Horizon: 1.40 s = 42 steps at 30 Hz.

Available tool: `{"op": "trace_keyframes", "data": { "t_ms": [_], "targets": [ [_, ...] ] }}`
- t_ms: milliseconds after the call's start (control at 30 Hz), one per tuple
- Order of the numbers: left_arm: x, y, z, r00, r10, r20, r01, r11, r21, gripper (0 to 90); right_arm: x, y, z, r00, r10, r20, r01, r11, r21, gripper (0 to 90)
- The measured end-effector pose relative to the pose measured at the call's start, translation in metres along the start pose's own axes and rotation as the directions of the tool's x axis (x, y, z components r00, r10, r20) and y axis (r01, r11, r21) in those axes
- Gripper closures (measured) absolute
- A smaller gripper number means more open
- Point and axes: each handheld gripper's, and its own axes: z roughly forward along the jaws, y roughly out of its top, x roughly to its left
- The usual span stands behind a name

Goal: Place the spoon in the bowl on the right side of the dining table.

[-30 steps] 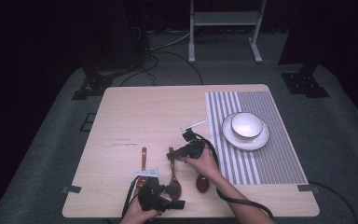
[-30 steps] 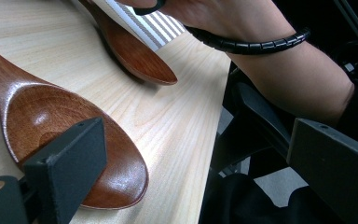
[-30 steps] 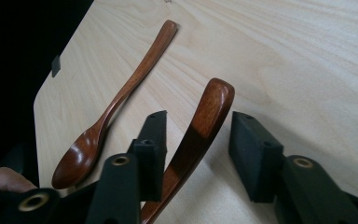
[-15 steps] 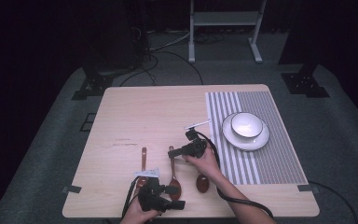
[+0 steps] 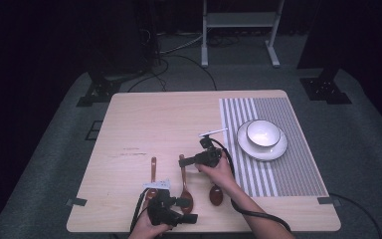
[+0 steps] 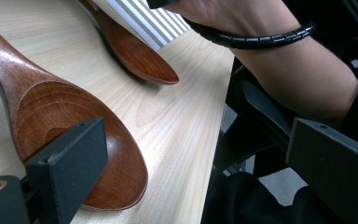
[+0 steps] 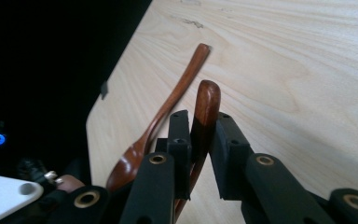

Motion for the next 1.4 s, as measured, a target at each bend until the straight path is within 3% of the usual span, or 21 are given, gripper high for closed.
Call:
{"op": "trace_keyframes", "data": {
  "t_ms": [133, 300, 567, 767, 967, 1400],
  "targets": [
    [0.001, 0.001, -0.001, 0.9999, 0.007, -0.008, -0.007, 1.0000, -0.004, 3.8, -0.003, 0.000, -0.002, 0.9989, 0.026, -0.039, -0.027, 0.999, -0.017, 81.6],
    [0.001, 0.005, -0.009, 0.9998, 0.015, -0.013, -0.016, 0.9984, -0.055, 3.8, -0.007, 0.000, -0.007, 0.9962, 0.053, -0.069, -0.055, 0.998, -0.034, 83.0],
    [0.003, 0.007, -0.020, 0.9993, 0.007, -0.037, -0.011, 0.9927, -0.120, 3.8, -0.010, 0.002, -0.022, 0.9966, 0.067, -0.049, -0.070, 0.995, -0.073, 83.6],
    [0.005, 0.007, -0.024, 0.9984, 0.010, -0.055, -0.017, 0.9907, -0.135, 3.7, -0.011, 0.005, -0.036, 0.9966, 0.072, -0.040, -0.076, 0.991, -0.107, 83.5],
    [0.007, 0.007, -0.028, 0.9978, 0.010, -0.066, -0.020, 0.9889, -0.147, 3.7, -0.012, 0.012, -0.060, 0.9953, 0.092, -0.028, -0.096, 0.982, -0.162, 83.5],
    [0.009, 0.007, -0.030, 0.9972, 0.003, -0.074, -0.015, 0.9877, -0.156, 3.7, -0.017, 0.026, -0.123, 0.9914, 0.124, 0.043, -0.106, 0.950, -0.295, 83.4]
  ]
}}
